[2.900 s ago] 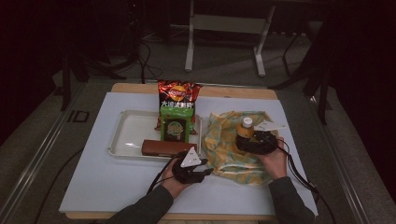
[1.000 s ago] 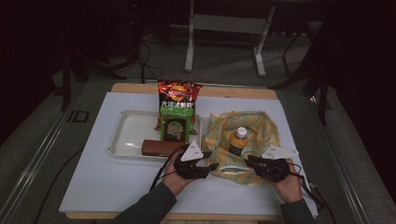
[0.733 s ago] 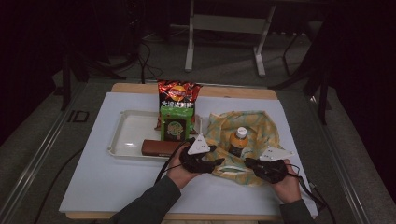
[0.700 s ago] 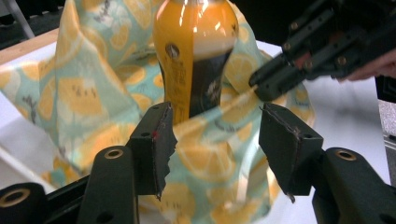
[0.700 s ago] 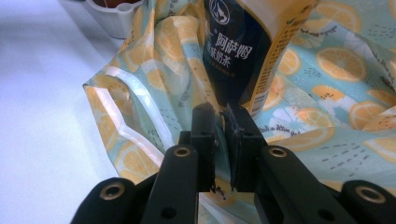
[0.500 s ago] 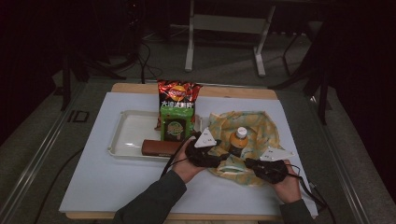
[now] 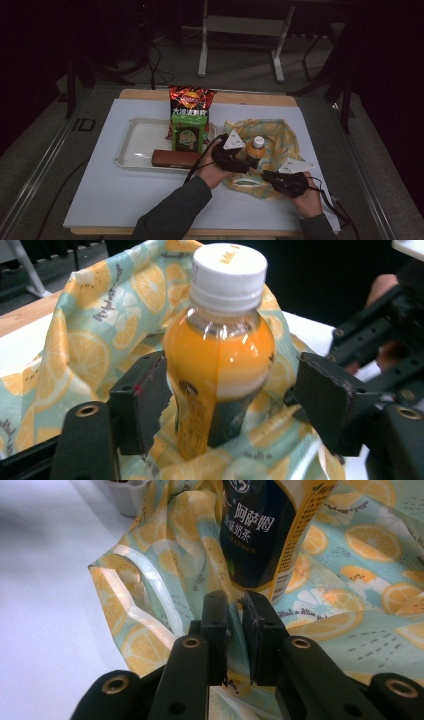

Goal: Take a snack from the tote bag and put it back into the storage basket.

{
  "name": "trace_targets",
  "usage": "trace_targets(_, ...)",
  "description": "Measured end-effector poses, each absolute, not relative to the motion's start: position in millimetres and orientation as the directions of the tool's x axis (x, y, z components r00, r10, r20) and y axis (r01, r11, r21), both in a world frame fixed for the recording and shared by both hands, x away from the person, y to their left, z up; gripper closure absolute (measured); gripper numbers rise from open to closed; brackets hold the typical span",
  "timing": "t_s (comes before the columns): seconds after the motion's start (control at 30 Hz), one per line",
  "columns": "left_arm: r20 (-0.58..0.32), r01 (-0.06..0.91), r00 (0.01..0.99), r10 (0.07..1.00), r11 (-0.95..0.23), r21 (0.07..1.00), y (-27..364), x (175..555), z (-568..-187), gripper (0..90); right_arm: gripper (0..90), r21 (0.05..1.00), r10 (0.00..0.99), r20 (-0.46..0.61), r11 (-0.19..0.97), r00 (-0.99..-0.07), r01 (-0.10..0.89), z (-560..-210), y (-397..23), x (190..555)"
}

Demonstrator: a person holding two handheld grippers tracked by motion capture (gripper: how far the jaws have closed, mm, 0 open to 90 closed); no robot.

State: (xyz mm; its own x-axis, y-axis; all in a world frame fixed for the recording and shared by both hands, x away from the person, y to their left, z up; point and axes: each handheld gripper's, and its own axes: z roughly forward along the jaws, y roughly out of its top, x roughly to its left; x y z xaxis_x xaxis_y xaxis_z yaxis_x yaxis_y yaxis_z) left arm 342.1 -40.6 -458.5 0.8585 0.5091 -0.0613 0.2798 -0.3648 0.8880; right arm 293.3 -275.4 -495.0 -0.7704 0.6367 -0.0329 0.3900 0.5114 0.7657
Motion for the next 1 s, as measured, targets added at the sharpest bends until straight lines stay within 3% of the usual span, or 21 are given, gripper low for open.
trace_targets(0.43, -0.075, 0.323, 0.817, 0.572, -0.345, 0.881, -59, 351, -468, 24.4, 79.1, 0.764, 0.636, -0.029, 0.512, -0.772, 0.393, -496, -276, 293)
trace_targets(1.0, -0.118, 0.369, 0.789, 0.603, -0.313, 0.875, -72, 356, -475, 27.0, 78.5, 0.761, 0.636, -0.025, 0.512, -0.772, 0.398, -498, -277, 294)
